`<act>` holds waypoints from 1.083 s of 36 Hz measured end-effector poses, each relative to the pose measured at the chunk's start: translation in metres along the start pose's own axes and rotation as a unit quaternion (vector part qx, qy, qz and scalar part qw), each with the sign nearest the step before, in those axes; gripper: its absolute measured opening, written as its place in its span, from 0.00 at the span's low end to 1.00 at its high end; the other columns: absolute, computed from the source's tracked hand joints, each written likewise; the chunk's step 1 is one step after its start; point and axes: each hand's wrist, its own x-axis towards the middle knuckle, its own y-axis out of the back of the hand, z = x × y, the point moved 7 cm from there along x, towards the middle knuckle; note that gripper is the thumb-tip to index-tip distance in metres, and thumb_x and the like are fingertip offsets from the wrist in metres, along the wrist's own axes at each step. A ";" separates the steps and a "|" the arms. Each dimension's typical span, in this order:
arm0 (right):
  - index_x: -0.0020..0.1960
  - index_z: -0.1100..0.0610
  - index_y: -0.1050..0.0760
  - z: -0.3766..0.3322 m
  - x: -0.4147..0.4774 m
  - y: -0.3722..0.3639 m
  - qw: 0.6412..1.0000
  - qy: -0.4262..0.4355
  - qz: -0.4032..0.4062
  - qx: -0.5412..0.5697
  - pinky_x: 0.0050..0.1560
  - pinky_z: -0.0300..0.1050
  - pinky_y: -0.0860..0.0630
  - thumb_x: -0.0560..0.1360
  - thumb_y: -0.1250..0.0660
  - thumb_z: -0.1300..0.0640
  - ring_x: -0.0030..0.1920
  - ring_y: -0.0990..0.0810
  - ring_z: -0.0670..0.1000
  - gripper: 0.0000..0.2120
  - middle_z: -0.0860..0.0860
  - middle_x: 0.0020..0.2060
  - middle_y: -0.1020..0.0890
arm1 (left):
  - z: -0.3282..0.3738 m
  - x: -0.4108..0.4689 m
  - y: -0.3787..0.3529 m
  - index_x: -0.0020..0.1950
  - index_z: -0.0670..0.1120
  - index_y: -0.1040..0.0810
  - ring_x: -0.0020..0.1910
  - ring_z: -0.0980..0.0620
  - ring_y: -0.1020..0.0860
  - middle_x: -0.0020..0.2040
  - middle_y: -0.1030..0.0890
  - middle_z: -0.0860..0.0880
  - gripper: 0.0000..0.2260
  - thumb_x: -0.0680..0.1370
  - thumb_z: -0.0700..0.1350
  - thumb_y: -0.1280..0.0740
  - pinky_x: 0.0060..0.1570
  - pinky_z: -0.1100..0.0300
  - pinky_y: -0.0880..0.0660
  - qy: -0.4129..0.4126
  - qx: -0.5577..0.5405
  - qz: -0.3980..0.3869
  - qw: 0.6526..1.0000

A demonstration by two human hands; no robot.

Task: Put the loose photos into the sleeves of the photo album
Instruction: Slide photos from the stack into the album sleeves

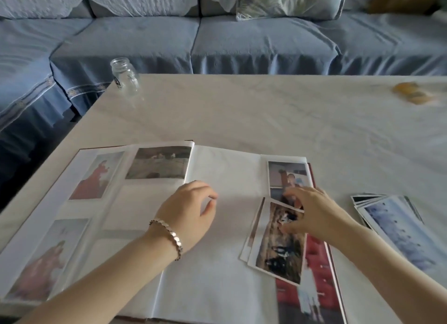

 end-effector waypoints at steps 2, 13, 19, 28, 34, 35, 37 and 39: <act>0.67 0.52 0.31 0.005 0.001 -0.002 0.999 -0.024 -0.006 0.047 0.57 0.44 0.28 0.64 0.23 0.48 0.58 0.27 0.50 0.34 0.50 0.61 0.24 | 0.003 -0.002 -0.004 0.45 0.45 0.18 0.49 0.51 0.21 0.46 0.20 0.53 0.11 0.73 0.47 0.40 0.51 0.60 0.26 0.001 -0.009 -0.011 1.000; 0.41 0.52 0.19 0.038 -0.006 0.043 0.950 -0.038 0.181 0.253 0.32 0.38 0.31 0.68 0.26 0.60 0.35 0.23 0.51 0.05 0.50 0.33 0.19 | 0.003 -0.014 -0.015 0.43 0.53 0.20 0.42 0.73 0.25 0.40 0.22 0.65 0.09 0.75 0.38 0.34 0.43 0.79 0.33 0.056 -0.137 -0.027 0.989; 0.47 0.54 0.21 0.036 -0.001 0.040 0.895 -0.036 0.188 0.403 0.36 0.49 0.19 0.72 0.30 0.63 0.33 0.17 0.54 0.07 0.53 0.34 0.16 | 0.003 -0.015 -0.025 0.38 0.55 0.22 0.41 0.58 0.19 0.37 0.18 0.57 0.15 0.75 0.34 0.35 0.46 0.64 0.26 0.144 -0.270 -0.032 0.951; 0.45 0.55 0.22 -0.002 -0.012 0.018 0.823 0.010 0.065 0.564 0.25 0.40 0.22 0.72 0.33 0.67 0.28 0.19 0.47 0.08 0.48 0.30 0.17 | 0.001 -0.018 -0.028 0.49 0.47 0.21 0.33 0.56 0.20 0.41 0.20 0.50 0.04 0.76 0.46 0.32 0.30 0.62 0.22 0.290 -0.406 0.014 0.867; 0.44 0.51 0.20 0.013 -0.018 0.018 0.919 0.007 0.118 0.376 0.24 0.34 0.29 0.70 0.27 0.59 0.21 0.26 0.44 0.05 0.48 0.32 0.17 | -0.001 -0.009 -0.023 0.39 0.46 0.20 0.22 0.60 0.25 0.32 0.21 0.52 0.07 0.77 0.41 0.34 0.25 0.66 0.26 0.226 -0.289 0.023 0.930; 0.43 0.51 0.20 0.018 -0.018 0.018 0.920 0.001 0.127 0.372 0.25 0.35 0.28 0.70 0.27 0.58 0.21 0.25 0.45 0.04 0.47 0.31 0.17 | -0.001 -0.006 -0.021 0.40 0.46 0.20 0.22 0.59 0.26 0.32 0.21 0.53 0.07 0.77 0.41 0.34 0.26 0.67 0.28 0.196 -0.225 0.026 0.954; 0.41 0.50 0.19 0.026 -0.019 0.022 0.917 -0.014 0.155 0.367 0.28 0.40 0.23 0.70 0.27 0.58 0.23 0.23 0.47 0.03 0.46 0.28 0.18 | -0.001 -0.003 -0.014 0.43 0.44 0.18 0.28 0.58 0.26 0.34 0.21 0.53 0.07 0.77 0.41 0.35 0.31 0.68 0.32 0.153 -0.114 0.046 0.981; 0.40 0.53 0.19 0.034 -0.022 0.032 0.894 -0.030 0.198 0.401 0.28 0.44 0.21 0.71 0.29 0.60 0.23 0.22 0.48 0.03 0.45 0.24 0.19 | -0.005 0.000 -0.013 0.45 0.42 0.18 0.36 0.55 0.25 0.39 0.19 0.51 0.07 0.77 0.41 0.35 0.35 0.68 0.35 0.149 -0.080 0.052 0.984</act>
